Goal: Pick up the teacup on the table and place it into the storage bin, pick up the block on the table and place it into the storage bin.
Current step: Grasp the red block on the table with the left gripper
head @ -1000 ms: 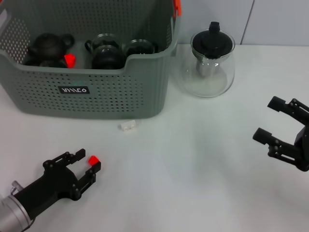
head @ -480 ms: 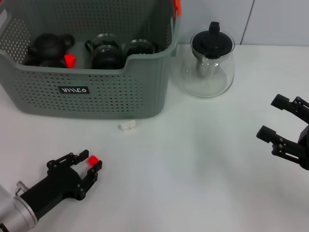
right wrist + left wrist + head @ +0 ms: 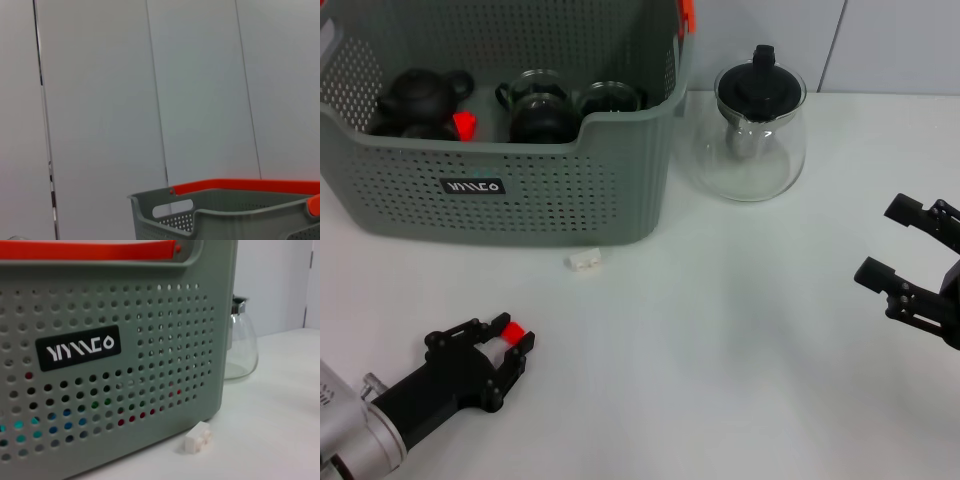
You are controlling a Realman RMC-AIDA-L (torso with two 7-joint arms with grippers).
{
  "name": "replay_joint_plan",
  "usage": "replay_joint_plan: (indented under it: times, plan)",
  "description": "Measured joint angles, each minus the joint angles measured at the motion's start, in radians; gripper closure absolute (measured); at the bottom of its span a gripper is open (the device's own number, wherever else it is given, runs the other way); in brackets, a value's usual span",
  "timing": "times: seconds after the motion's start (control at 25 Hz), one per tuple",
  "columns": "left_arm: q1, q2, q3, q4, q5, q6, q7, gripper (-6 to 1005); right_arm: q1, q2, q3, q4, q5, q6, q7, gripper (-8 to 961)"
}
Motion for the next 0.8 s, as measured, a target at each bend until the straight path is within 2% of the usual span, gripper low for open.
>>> replay_joint_plan:
  times: [0.12,0.36,0.56,0.8]
  plan:
    - [-0.001,0.0,-0.002,-0.003,0.0,0.001,-0.003,593,0.0,0.0,0.001,0.001,0.0,0.0,0.0,74]
    - [0.001,0.0,-0.003,-0.003,0.0,0.008,-0.007,703,0.0,0.0,0.014,0.003,-0.001,-0.004,0.0,73]
    - [0.01,0.001,-0.003,0.003,0.0,0.022,-0.015,846,0.0,0.0,0.021,0.004,-0.001,-0.013,0.0,74]
    - [0.035,0.007,-0.013,0.073,0.003,0.126,-0.153,846,0.0,0.0,0.041,0.005,-0.003,-0.034,0.0,74]
